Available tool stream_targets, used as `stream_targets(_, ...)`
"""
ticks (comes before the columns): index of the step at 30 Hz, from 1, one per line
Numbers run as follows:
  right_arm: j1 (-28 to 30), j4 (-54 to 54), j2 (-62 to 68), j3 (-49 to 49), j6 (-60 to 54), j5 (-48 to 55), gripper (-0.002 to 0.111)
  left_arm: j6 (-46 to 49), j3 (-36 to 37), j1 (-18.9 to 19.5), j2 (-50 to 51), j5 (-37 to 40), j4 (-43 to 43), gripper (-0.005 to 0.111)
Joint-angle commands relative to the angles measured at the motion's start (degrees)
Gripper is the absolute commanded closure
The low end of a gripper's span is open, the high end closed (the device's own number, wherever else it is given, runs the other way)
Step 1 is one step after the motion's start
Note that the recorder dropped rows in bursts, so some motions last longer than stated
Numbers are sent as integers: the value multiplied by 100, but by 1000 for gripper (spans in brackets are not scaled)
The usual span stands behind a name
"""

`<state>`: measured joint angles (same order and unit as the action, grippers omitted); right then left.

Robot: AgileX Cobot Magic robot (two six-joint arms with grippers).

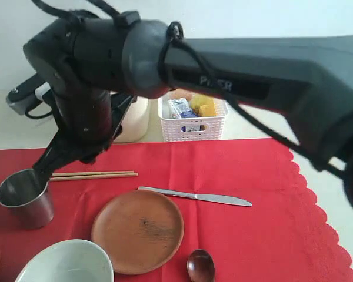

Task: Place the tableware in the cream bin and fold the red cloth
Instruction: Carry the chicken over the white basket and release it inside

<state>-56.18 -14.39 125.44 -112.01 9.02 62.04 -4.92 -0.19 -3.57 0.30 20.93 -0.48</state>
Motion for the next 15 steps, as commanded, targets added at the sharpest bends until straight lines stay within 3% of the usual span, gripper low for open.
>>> stream_targets(1, 1, -567, -510, -35, 59, 317, 108, 12, 19, 20, -30, -50, -9, 107)
stream_targets(8, 42, -1244, -1151, -35, 68, 792, 108, 12, 19, 20, -30, -50, -9, 107)
stream_targets(15, 561, -1065, -1606, -35, 55, 792, 108, 12, 19, 20, -30, -50, -9, 107)
